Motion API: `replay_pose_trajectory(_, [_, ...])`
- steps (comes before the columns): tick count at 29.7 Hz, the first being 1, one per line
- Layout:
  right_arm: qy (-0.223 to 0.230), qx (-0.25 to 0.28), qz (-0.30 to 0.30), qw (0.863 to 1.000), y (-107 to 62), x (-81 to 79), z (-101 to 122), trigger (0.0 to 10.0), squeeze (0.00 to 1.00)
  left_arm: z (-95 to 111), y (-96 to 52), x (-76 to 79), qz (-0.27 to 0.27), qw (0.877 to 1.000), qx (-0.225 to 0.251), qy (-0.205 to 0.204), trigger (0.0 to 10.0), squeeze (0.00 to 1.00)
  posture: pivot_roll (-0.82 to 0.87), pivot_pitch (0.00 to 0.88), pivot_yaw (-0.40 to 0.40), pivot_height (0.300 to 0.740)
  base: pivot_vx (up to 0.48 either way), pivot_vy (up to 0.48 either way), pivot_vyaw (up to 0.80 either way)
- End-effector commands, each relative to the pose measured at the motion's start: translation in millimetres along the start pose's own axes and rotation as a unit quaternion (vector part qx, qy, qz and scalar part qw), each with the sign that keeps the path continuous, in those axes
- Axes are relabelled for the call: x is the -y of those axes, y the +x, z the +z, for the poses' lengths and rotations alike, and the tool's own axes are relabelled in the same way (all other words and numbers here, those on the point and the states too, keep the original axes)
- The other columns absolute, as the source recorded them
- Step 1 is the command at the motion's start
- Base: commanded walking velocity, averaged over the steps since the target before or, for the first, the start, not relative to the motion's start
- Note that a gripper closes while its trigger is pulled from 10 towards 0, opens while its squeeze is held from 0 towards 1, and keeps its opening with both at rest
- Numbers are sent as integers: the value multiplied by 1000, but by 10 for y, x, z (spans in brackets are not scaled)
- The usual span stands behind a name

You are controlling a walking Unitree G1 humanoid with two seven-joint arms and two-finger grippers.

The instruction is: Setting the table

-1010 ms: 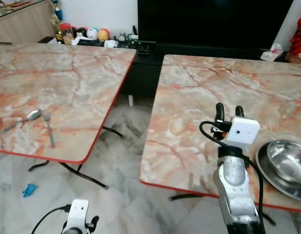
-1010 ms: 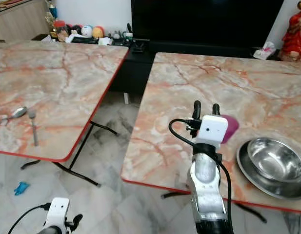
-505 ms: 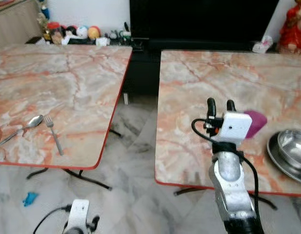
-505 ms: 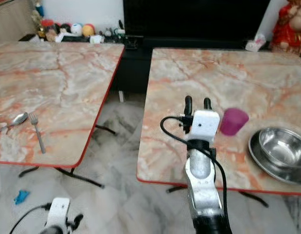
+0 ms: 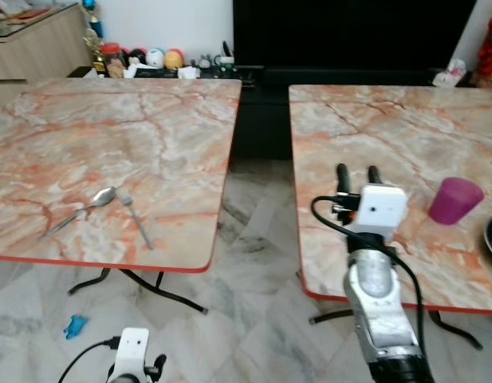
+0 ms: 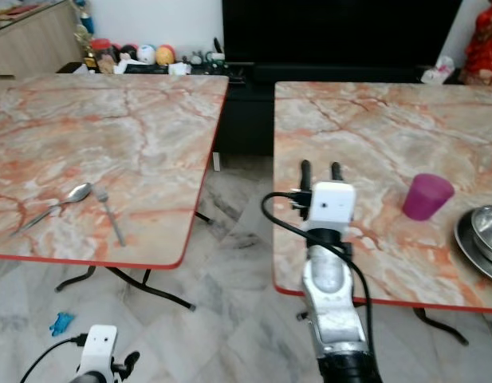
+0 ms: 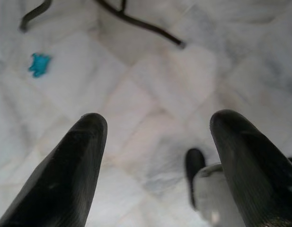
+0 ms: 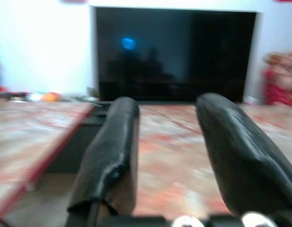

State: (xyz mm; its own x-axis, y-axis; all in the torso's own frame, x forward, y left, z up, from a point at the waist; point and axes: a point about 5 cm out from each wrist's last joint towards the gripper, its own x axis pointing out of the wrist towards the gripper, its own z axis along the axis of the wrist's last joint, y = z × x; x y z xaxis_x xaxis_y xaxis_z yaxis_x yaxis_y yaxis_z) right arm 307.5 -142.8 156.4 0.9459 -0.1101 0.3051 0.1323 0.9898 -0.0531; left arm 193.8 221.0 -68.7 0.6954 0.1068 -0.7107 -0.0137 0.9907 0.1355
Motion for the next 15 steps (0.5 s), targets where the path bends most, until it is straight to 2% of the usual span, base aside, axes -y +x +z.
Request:
replay_pose_trajectory(1, [-3, 3, 6, 1000, 13, -1, 27, 10000, 0, -11, 0, 3, -2, 1000, -5, -3, 10000, 0, 63, 0, 20, 740, 0, 300, 0])
replay_pose_trajectory(15, [-3, 0, 13, 1000, 20, -20, 18, 10000, 0, -40, -7, 5, -4, 1000, -10, -3, 10000, 0, 63, 0, 21, 740, 0, 301, 0])
